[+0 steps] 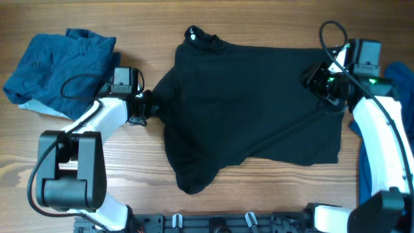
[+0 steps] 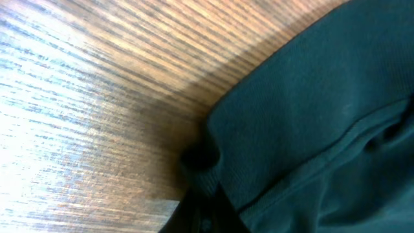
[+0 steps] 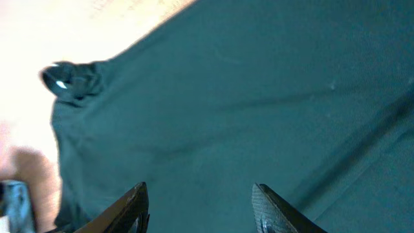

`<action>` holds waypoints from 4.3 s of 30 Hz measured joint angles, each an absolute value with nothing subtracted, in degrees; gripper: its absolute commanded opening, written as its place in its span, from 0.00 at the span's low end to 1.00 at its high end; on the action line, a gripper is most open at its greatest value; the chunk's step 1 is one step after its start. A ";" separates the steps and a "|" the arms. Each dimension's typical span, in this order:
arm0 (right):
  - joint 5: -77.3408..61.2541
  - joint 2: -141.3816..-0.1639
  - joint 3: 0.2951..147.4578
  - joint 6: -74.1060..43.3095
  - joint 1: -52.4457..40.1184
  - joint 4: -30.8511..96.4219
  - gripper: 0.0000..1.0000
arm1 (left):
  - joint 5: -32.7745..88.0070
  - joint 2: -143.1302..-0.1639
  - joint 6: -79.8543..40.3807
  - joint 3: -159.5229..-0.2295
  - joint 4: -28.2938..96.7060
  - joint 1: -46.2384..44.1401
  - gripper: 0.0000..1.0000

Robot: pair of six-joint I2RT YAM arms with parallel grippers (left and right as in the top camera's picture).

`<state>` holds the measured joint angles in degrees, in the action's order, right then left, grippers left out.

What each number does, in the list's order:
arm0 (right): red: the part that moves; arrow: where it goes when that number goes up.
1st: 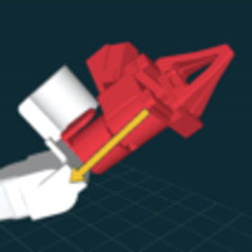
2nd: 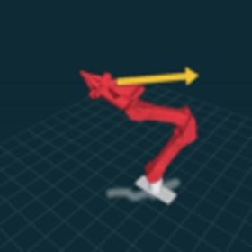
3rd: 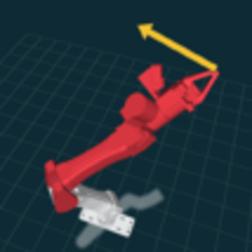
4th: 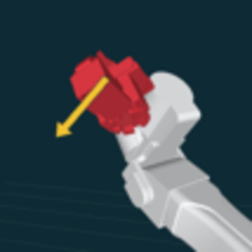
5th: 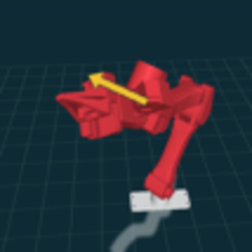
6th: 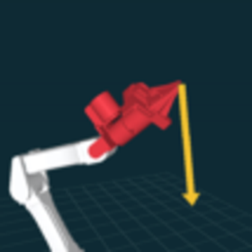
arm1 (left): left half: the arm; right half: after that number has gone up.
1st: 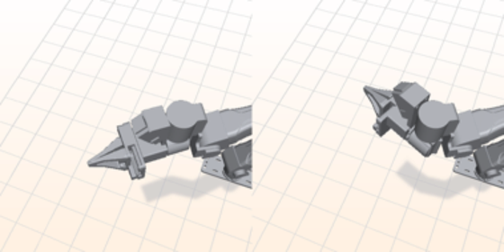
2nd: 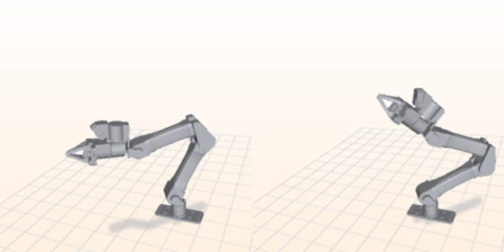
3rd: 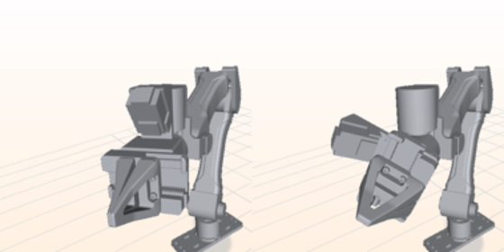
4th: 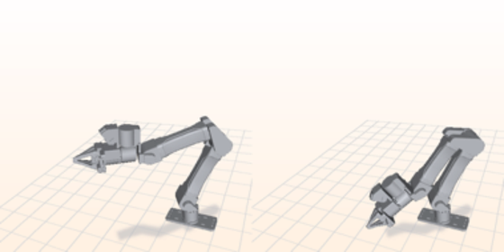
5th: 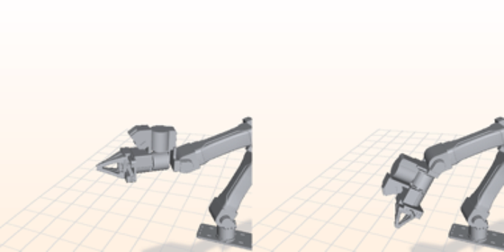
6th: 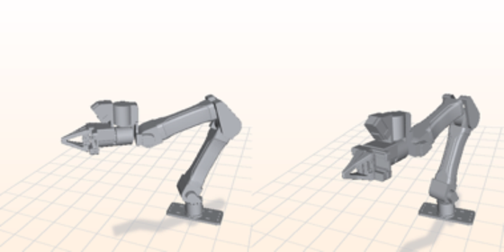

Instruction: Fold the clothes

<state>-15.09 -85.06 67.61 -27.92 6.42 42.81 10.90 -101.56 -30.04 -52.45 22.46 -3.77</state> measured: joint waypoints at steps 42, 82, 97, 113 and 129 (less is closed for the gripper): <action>-2.35 -110.24 67.72 -31.14 8.40 34.98 0.11 | 6.02 -92.38 -15.35 -54.06 22.98 -2.74 0.04; -17.65 -113.10 68.69 -20.36 6.22 23.79 0.51 | -9.74 -101.36 -22.79 -58.85 32.10 -4.05 0.66; -20.05 -73.23 66.96 -19.92 8.03 36.99 0.71 | 8.75 -74.87 -17.82 -66.39 58.22 -4.03 0.53; -20.14 -68.84 66.98 -21.82 8.03 55.07 0.72 | 18.00 -74.56 -30.65 -47.20 62.83 -19.94 0.43; -20.14 -68.84 66.98 -21.82 8.03 54.92 0.72 | 20.12 -83.90 -49.93 -42.57 58.43 -51.59 0.41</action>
<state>-20.14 -68.84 66.98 -21.82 8.03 54.92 20.12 -83.90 -49.93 -42.57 58.43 -51.59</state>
